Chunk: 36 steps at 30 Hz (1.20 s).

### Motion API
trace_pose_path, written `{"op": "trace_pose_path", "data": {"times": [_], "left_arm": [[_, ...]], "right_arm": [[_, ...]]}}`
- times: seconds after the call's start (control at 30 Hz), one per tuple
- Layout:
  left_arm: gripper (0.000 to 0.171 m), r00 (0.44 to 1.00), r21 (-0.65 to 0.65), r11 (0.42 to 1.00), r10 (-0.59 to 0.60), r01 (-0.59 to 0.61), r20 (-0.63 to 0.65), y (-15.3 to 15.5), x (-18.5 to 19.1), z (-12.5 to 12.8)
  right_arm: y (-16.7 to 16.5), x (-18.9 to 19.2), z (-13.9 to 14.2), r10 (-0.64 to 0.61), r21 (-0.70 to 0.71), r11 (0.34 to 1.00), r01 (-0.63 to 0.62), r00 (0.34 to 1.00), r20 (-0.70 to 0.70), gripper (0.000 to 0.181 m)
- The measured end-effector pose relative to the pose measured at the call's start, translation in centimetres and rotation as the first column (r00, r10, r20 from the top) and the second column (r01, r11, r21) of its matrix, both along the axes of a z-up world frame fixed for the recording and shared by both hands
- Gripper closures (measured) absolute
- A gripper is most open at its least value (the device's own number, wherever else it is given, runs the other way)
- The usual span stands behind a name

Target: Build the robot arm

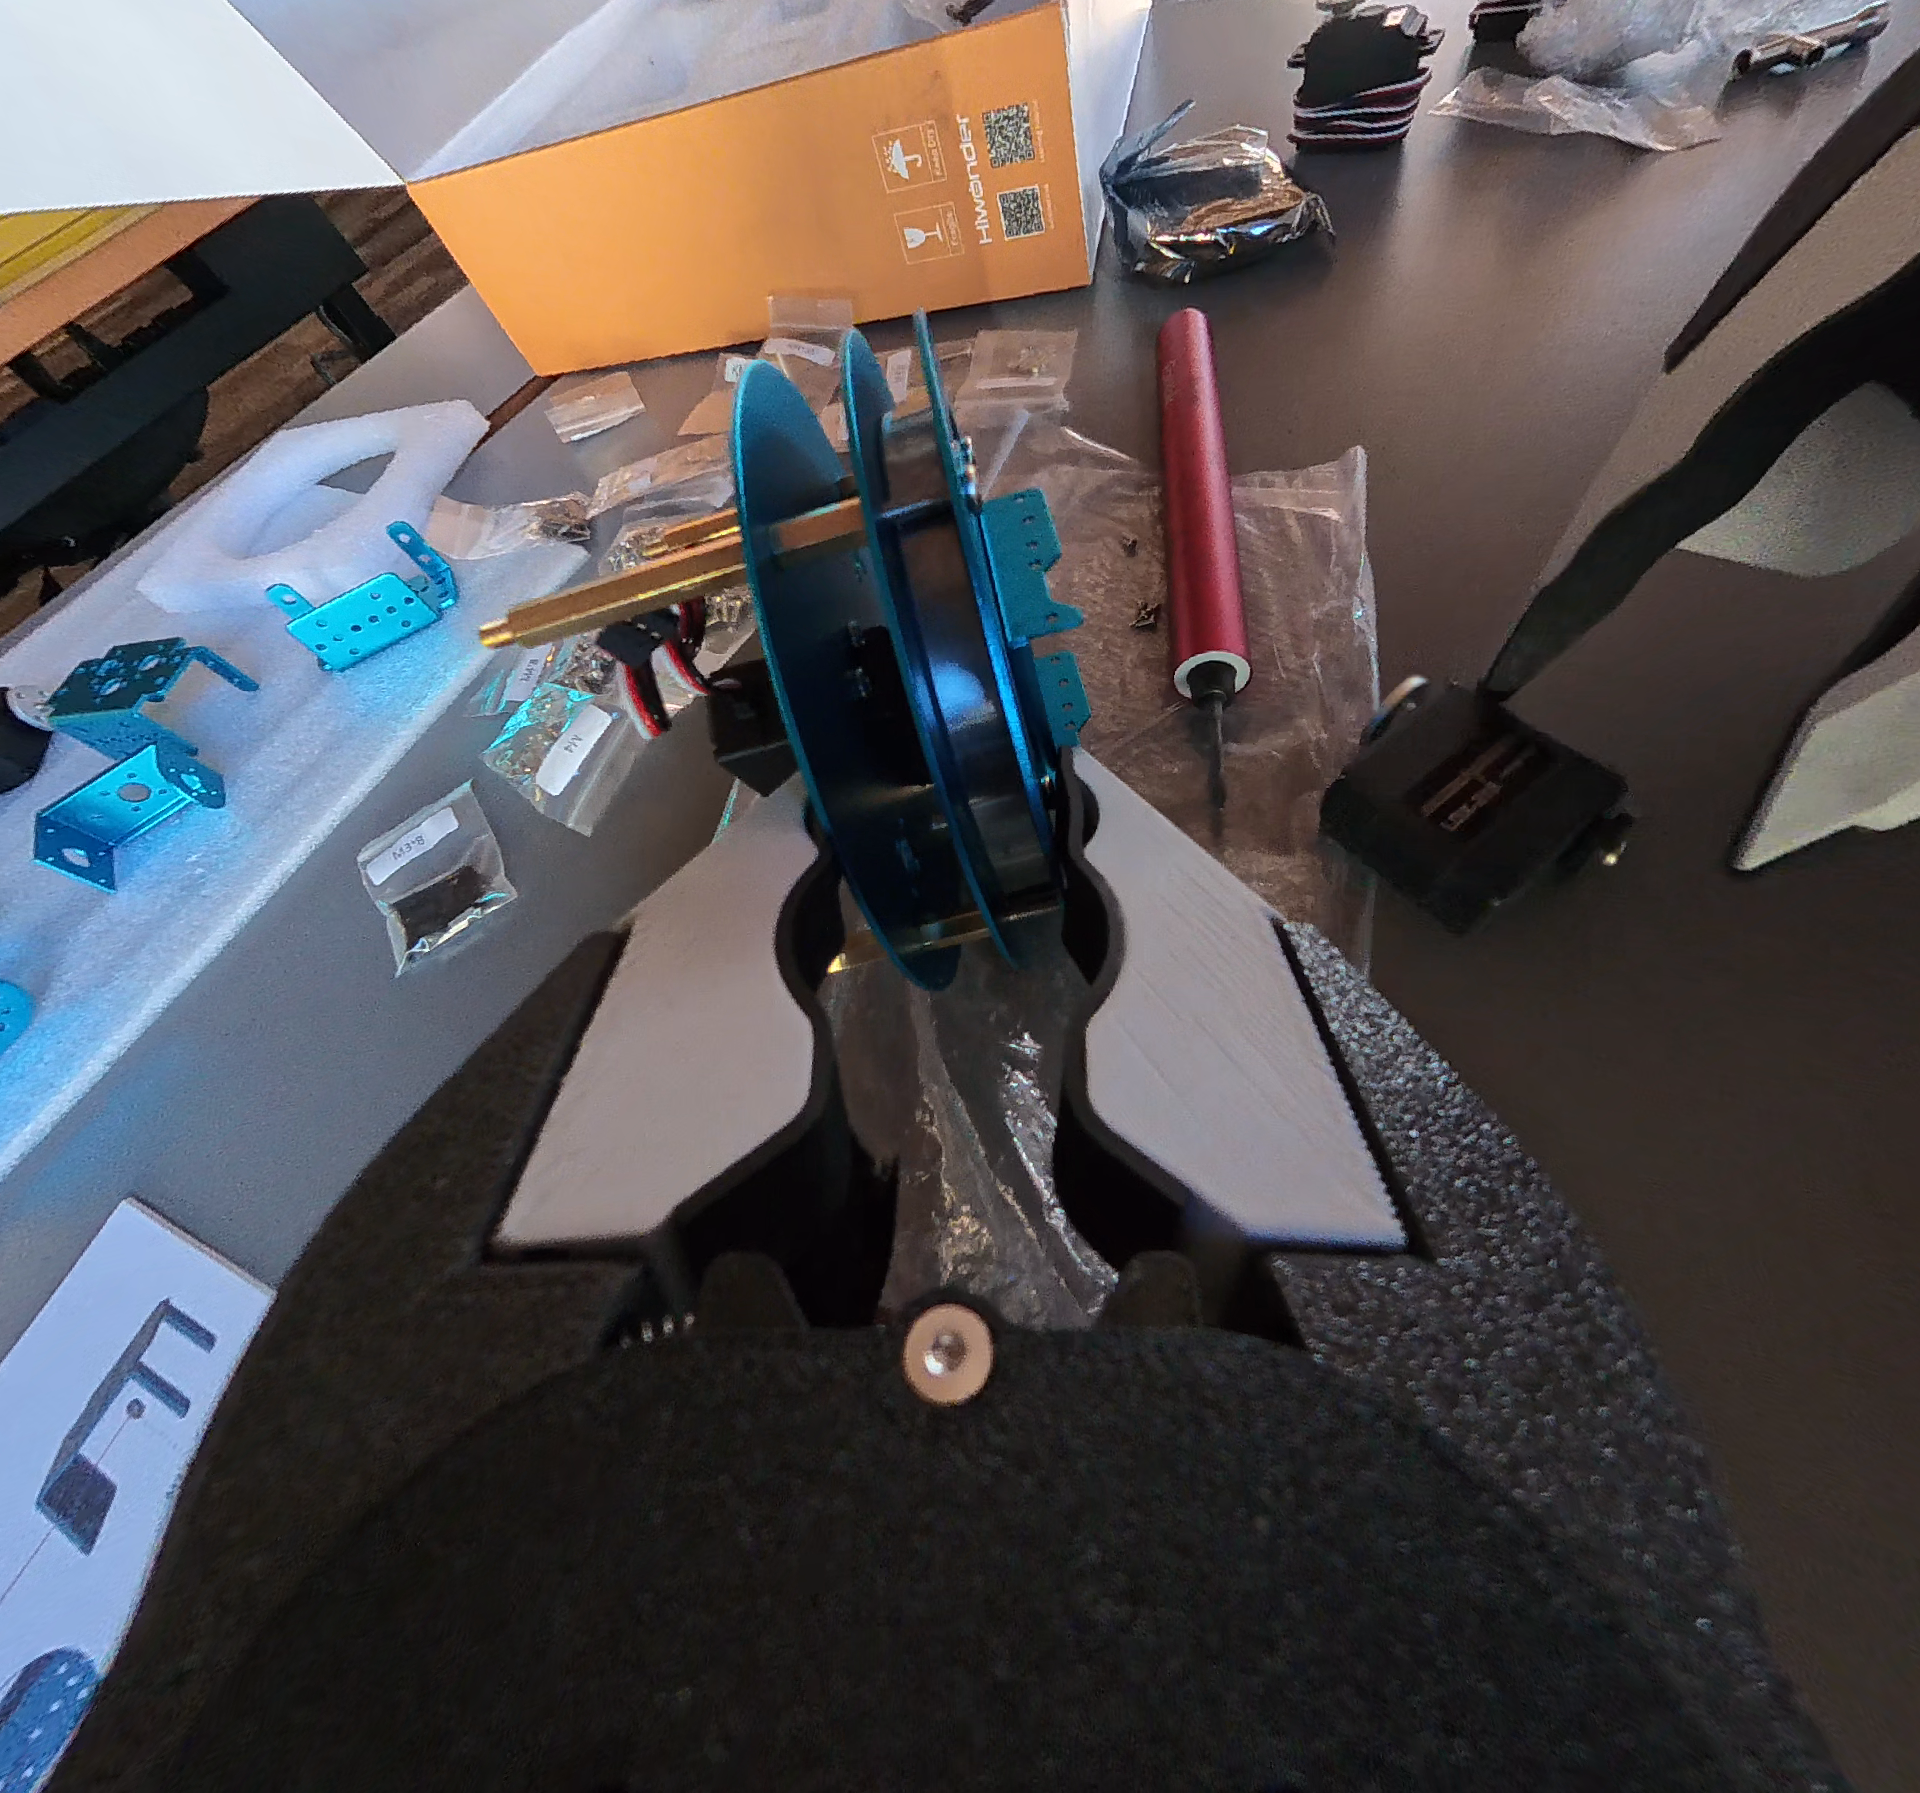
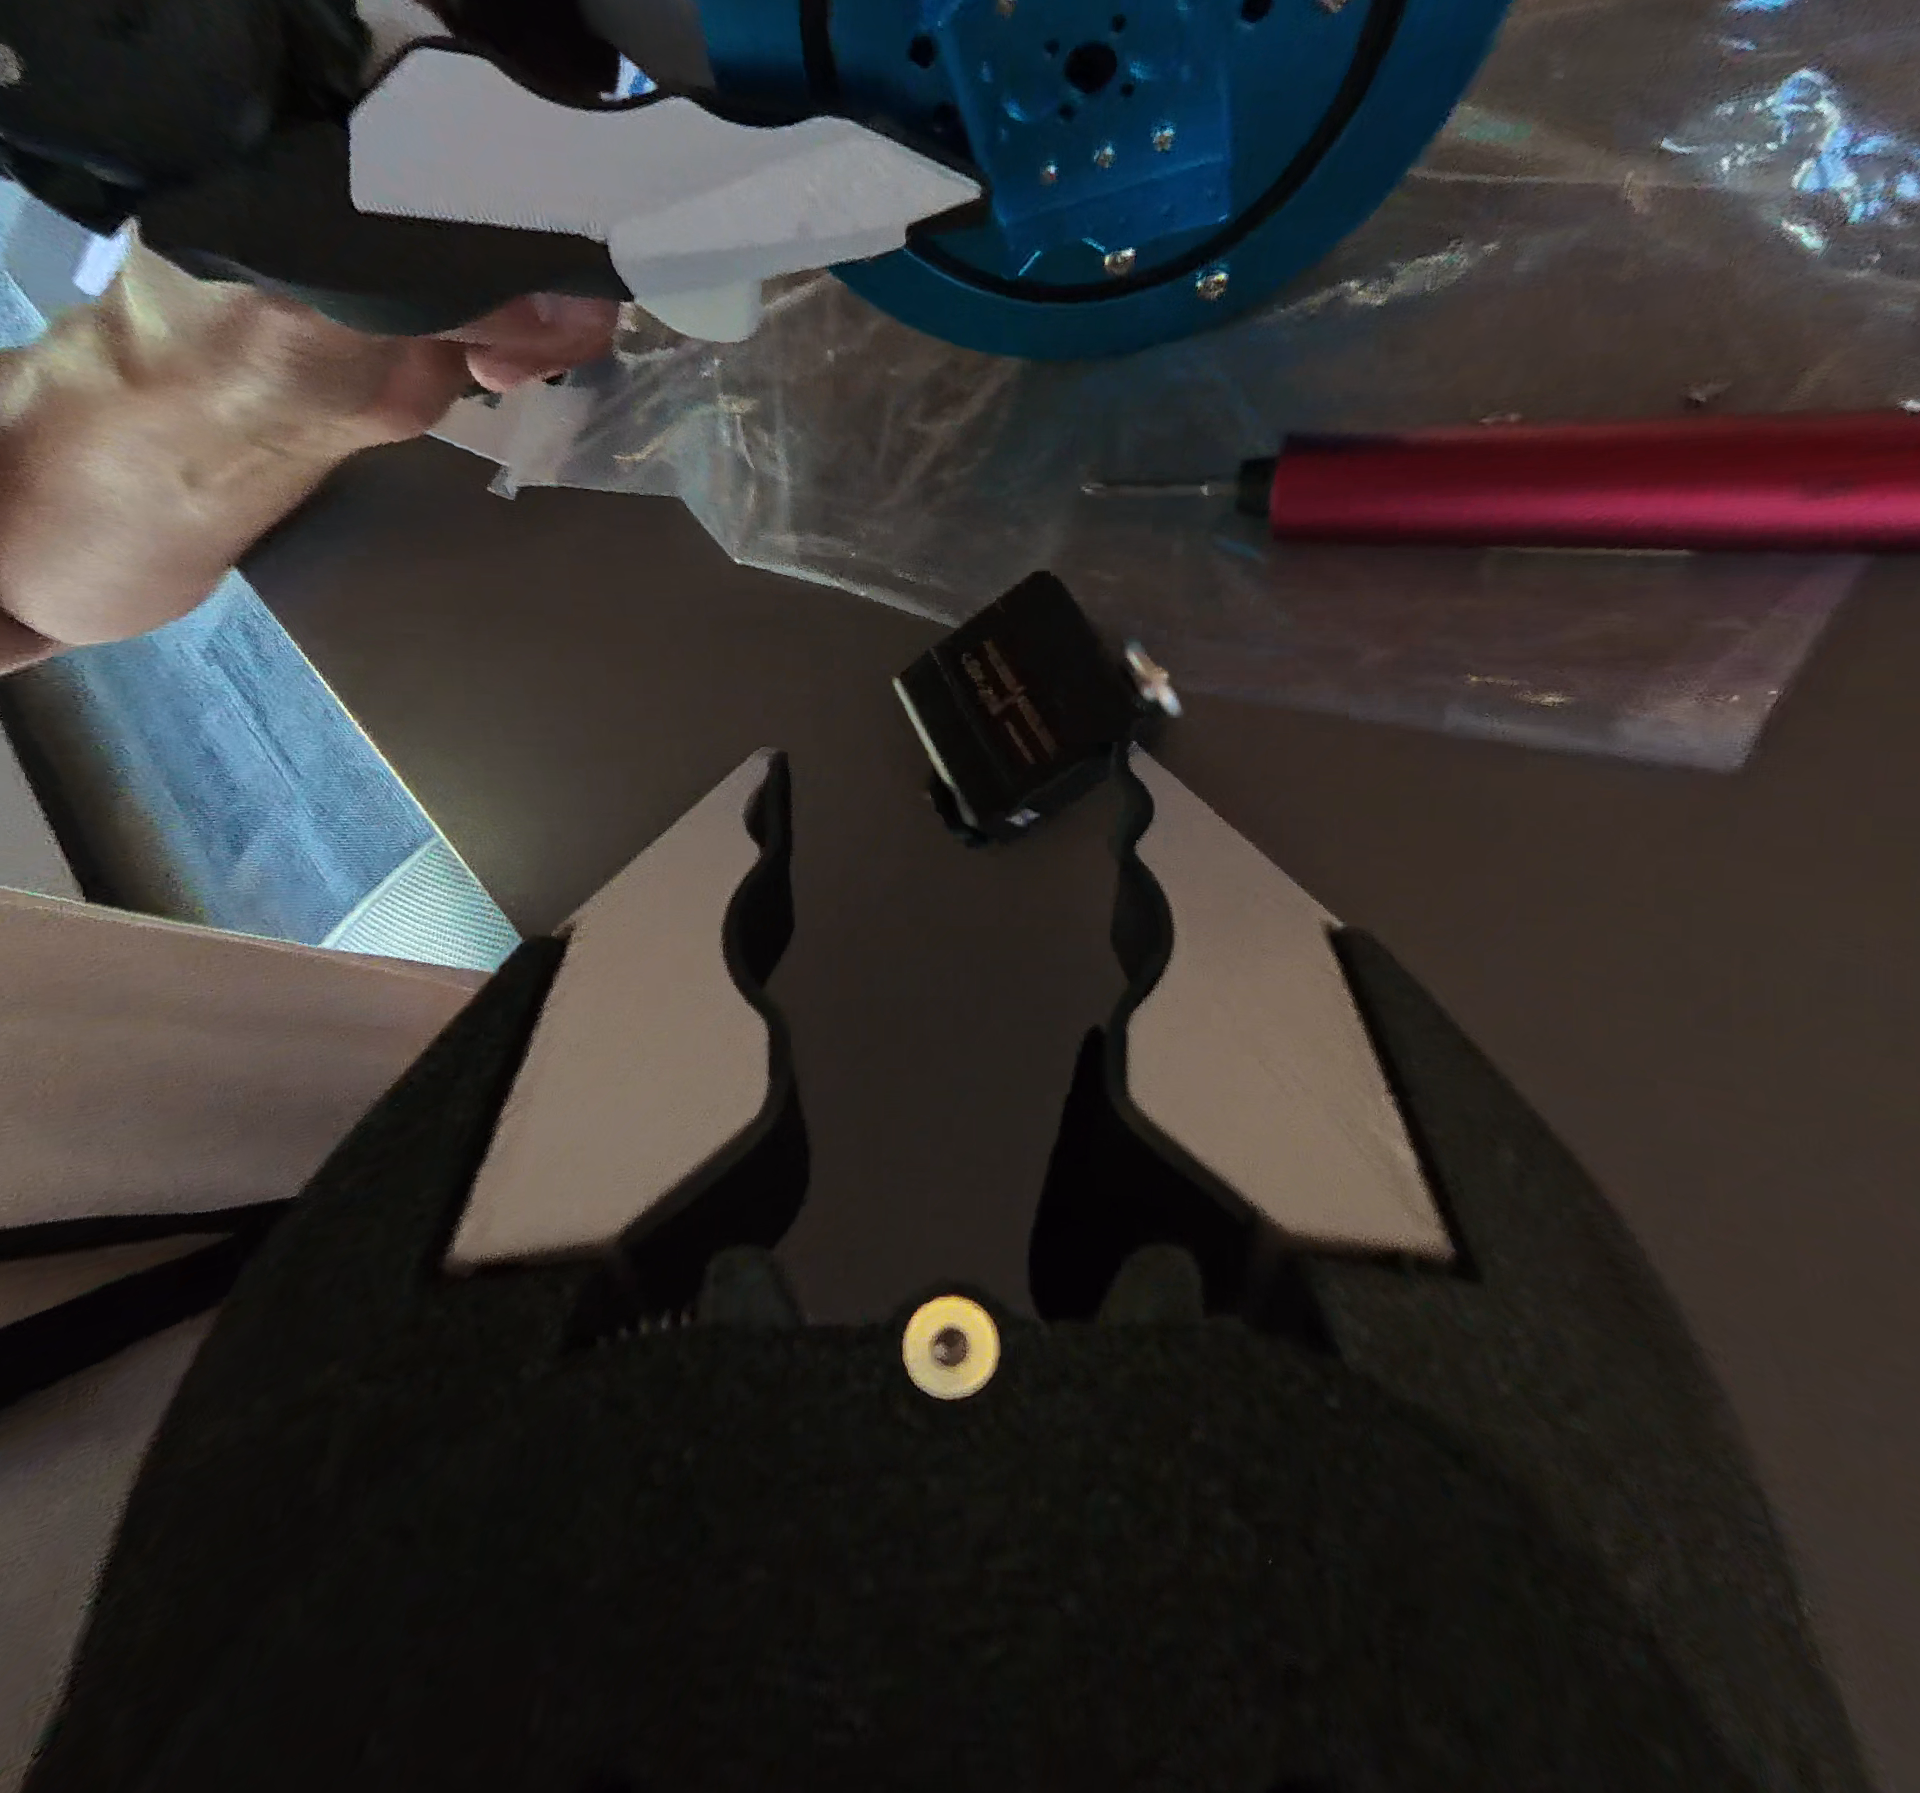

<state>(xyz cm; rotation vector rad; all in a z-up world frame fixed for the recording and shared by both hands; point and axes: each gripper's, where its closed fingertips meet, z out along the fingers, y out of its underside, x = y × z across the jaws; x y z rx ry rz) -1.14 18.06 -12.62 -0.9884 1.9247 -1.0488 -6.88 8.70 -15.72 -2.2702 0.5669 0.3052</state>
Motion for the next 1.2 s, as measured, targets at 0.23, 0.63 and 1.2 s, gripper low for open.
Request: {"op": "trace_pose_path", "data": {"times": [0.23, 0.63, 1.2], "left_arm": [[0.134, 0.997, -0.004, 0.997, -0.081, 0.080, -0.021, 0.2, -0.2, -0.1], [0.133, 0.993, 0.029, 0.993, -0.119, 0.118, 0.020, 0.2, -0.2, -0.1], [0.134, 0.995, 0.002, 0.995, 0.095, -0.095, 0.021, 0.0, -0.4, 0.0]], "right_arm": [[0.0, 0.7, 0.2, 0.368, -0.186, 0.929, -0.319, 0.839, 0.402, 0.123], [1.6, 1.0, -2.6, 0.552, -0.399, 0.791, -0.463, 0.822, 0.142, 0.138], [6.3, 6.0, 3.4, -0.260, 0.358, 0.716, 0.600, 0.704, -0.661, 0.140]]}}
